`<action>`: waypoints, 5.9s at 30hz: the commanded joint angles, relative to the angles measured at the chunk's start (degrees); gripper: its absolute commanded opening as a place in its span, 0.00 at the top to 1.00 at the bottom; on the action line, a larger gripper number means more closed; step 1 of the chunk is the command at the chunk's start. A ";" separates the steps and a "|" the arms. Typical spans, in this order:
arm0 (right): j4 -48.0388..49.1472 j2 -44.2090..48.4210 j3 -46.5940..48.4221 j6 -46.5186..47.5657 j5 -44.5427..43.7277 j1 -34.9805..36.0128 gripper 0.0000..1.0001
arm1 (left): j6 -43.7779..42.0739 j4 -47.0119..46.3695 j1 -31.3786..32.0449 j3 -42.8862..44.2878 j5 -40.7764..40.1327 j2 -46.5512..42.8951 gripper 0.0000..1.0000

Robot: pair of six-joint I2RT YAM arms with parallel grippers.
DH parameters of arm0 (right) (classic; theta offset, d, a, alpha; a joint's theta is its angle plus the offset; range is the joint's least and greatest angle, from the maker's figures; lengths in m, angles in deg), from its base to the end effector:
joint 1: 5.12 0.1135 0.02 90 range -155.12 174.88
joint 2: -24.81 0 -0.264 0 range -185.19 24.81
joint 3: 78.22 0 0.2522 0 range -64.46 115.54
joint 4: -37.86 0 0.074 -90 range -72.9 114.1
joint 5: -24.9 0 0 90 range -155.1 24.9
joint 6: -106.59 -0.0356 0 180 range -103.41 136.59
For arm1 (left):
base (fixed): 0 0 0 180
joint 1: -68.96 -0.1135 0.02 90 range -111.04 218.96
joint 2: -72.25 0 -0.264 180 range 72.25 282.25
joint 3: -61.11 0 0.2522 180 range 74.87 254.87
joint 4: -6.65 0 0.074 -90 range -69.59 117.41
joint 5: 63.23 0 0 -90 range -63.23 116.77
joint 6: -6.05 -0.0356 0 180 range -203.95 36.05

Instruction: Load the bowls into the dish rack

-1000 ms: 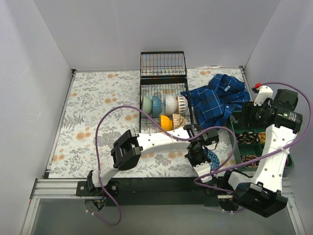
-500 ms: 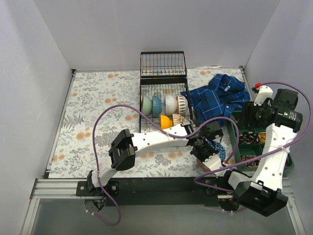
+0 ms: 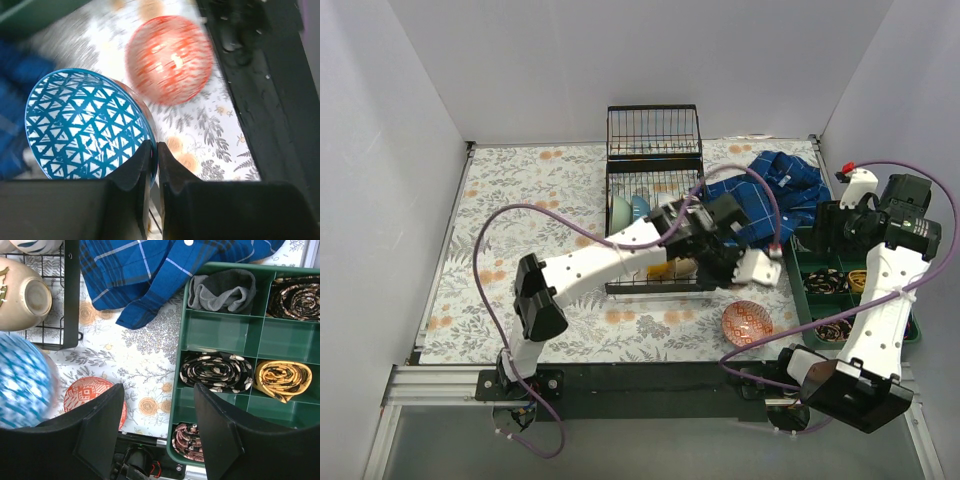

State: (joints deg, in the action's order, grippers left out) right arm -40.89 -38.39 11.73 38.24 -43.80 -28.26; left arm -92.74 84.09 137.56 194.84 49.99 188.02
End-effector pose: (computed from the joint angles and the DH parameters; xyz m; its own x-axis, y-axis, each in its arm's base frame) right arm 0.1818 -0.0636 0.3782 -0.7327 -0.0607 -0.6778 -0.1182 0.9922 0.0389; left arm 0.1434 -0.4044 0.3371 -0.1687 0.8154 -0.5538 0.9658 0.0246 -0.2580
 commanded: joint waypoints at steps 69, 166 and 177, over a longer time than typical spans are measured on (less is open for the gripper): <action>-3.74 -11.16 3.27 0.32 -17.17 1.25 0.38 | 128.86 -131.01 -50.40 -92.54 19.32 -16.02 1.00; 0.83 2.38 5.73 -8.64 -1.70 -7.36 0.34 | -7.47 -29.05 5.93 -25.04 7.36 0.79 1.00; 1.01 0.88 8.98 -9.17 -0.03 -7.80 0.34 | 7.29 -22.10 4.09 -14.84 6.49 -6.51 1.00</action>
State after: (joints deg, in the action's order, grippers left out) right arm -41.40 -37.06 18.09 29.91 -45.53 -35.52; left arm -92.74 61.76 142.89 175.03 56.70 192.00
